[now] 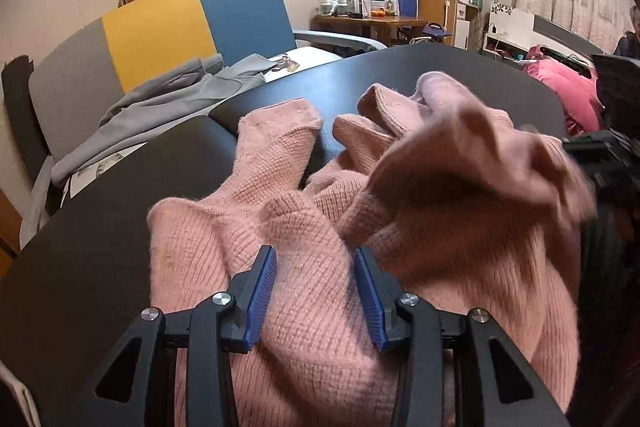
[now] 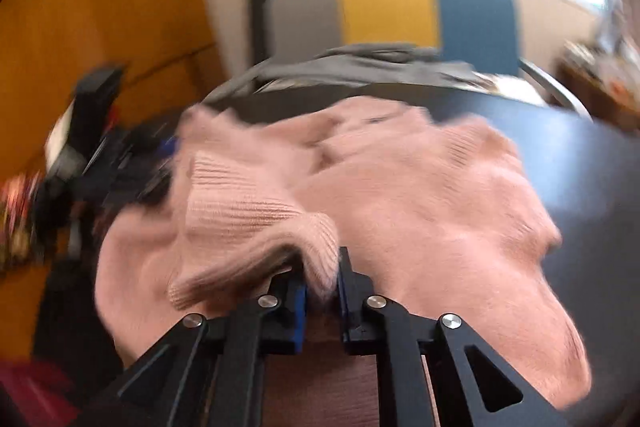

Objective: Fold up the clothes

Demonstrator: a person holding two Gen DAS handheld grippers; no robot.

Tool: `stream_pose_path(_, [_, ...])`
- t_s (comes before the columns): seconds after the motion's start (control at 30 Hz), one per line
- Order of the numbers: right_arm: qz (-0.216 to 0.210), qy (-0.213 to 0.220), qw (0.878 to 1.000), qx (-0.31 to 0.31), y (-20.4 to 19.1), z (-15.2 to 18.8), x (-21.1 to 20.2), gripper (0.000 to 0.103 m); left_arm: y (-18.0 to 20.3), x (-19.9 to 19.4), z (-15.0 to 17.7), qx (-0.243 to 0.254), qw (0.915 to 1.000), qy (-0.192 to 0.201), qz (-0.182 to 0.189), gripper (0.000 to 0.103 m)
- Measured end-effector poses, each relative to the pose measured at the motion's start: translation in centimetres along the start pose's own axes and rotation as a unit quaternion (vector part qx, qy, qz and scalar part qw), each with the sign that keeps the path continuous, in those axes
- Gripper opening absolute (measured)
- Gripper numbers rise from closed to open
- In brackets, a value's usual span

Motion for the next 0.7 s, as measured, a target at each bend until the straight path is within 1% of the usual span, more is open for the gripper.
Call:
stream_pose_path(0.07, [0.025, 0.002, 0.998, 0.057, 2.8, 0.4, 0.1, 0.009, 0.4, -0.1, -0.7, 0.015, 0.9999, -0.002, 0.008, 0.041])
stream_pose_path(0.13, [0.022, -0.008, 0.995, 0.098, 4.3, 1.2, 0.5, 0.009, 0.9, -0.1, -1.3, 0.03, 0.9994, -0.003, 0.016, 0.041])
stream_pose_path(0.17, [0.019, -0.009, 0.994, 0.105, 4.6, 1.5, 0.5, 0.009, 1.1, -0.1, -1.7, 0.038, 0.9991, -0.004, 0.02, 0.041])
stream_pose_path(0.3, [0.015, -0.008, 0.995, 0.095, 4.5, 2.0, 0.6, 0.009, 2.0, -0.3, -3.0, 0.068, 0.997, -0.007, 0.035, 0.041])
stream_pose_path(0.37, [0.006, -0.007, 0.994, 0.107, 4.8, 2.2, 0.6, 0.009, 2.7, 0.0, -3.6, 0.084, 0.9952, -0.014, 0.048, 0.041])
stream_pose_path(0.43, [-0.008, -0.005, 0.992, 0.125, 5.1, 2.4, 0.7, 0.009, 4.0, 1.4, -4.0, 0.103, 0.991, -0.036, 0.077, 0.041])
stream_pose_path(0.47, [-0.013, -0.005, 0.991, 0.132, 5.2, 2.5, 1.0, 0.009, 4.7, 2.4, -4.0, 0.112, 0.9886, -0.052, 0.086, 0.041])
stream_pose_path(0.5, [-0.017, -0.004, 0.99, 0.137, 5.2, 2.6, 1.1, 0.009, 5.2, 3.3, -3.9, 0.12, 0.9867, -0.067, 0.087, 0.041])
stream_pose_path(0.57, [-0.023, -0.003, 0.989, 0.144, 5.3, 2.7, 1.4, 0.009, 5.5, 5.0, -3.4, 0.117, 0.9849, -0.094, 0.088, 0.041])
stream_pose_path(0.67, [-0.027, -0.002, 0.989, 0.143, 5.1, 2.9, 1.6, 0.009, 5.5, 6.8, -2.6, 0.081, 0.9841, -0.119, 0.103, 0.041])
stream_pose_path(0.7, [-0.028, -0.001, 0.989, 0.143, 5.1, 3.0, 1.6, 0.009, 5.6, 6.9, -2.2, 0.072, 0.9845, -0.122, 0.104, 0.041])
Point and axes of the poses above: each gripper's, at about its wrist camera, not at the fingertips, and x roughly the way its jaws point, y to its right, z to its underside, the point moved 5 cm from there along x, roughly the way its jaws point, and after that the axes turned 9 degrees about y, right-handed, at the moved point
